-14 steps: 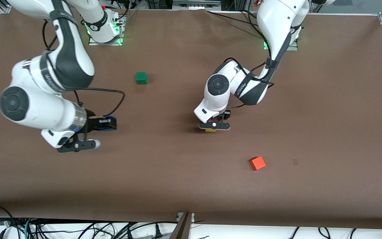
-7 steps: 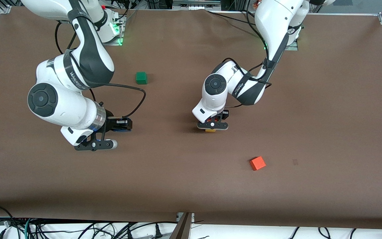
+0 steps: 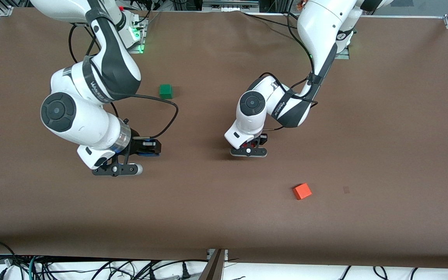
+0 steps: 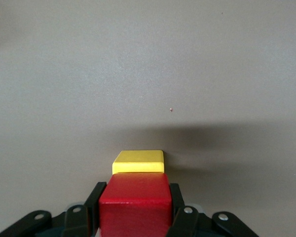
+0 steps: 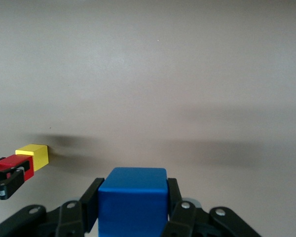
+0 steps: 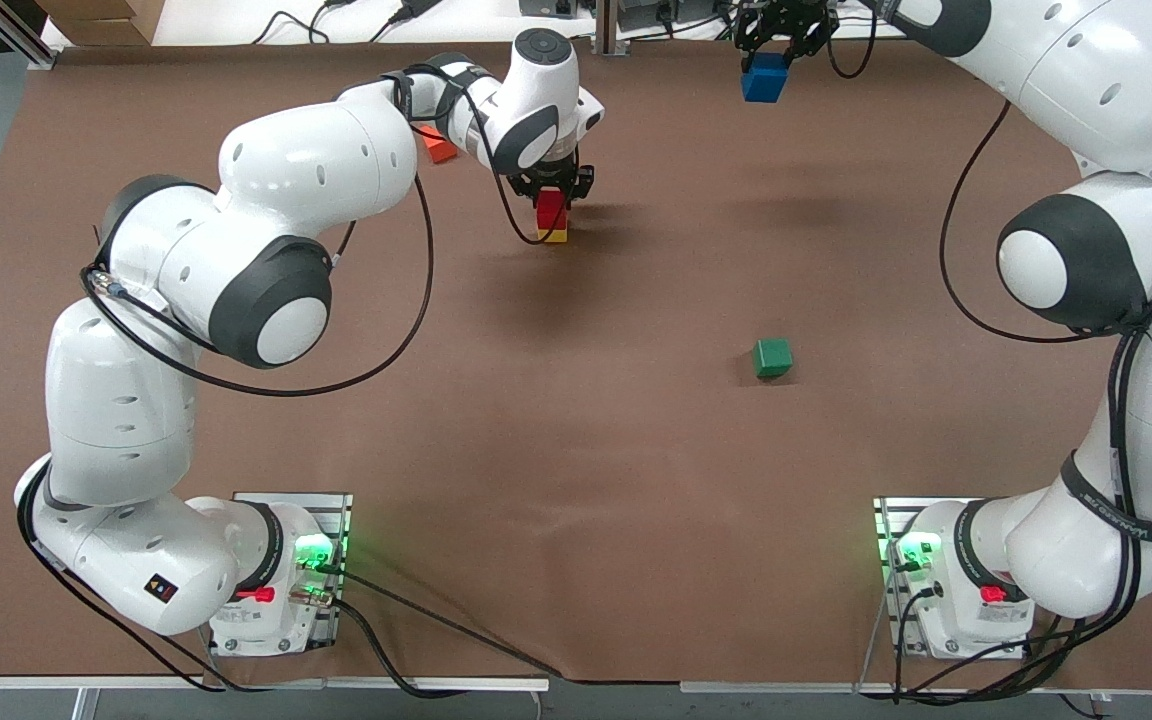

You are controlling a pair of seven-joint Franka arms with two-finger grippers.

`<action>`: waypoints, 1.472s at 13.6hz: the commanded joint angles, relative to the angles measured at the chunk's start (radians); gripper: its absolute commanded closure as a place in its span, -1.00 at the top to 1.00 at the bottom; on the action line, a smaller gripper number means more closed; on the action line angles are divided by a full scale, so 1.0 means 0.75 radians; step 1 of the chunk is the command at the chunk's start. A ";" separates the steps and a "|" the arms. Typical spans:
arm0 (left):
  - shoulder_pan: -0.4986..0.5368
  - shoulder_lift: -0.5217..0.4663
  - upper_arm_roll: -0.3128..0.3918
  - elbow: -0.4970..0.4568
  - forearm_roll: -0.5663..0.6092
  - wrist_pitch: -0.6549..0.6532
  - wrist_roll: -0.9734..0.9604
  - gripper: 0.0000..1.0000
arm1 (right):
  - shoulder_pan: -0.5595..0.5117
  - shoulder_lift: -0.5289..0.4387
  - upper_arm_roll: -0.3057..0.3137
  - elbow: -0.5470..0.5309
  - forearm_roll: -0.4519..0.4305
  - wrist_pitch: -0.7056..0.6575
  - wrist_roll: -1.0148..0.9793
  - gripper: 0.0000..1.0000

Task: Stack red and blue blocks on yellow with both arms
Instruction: 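Open the left gripper on the red cube while the right gripper brings blue closer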

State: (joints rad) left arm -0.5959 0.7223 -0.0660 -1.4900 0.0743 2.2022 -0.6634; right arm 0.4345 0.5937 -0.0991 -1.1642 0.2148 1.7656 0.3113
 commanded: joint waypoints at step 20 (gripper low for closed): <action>0.324 -0.374 -0.002 0.264 -0.011 -0.523 0.009 1.00 | 0.263 0.071 -0.001 0.041 -0.029 0.133 0.591 -0.38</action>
State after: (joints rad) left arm -0.4064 0.4893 -0.0495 -1.2908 0.0794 1.8572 -0.6643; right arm 0.5910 0.6242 -0.0946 -1.1640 0.2146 1.8486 0.6870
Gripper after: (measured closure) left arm 0.000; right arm 0.441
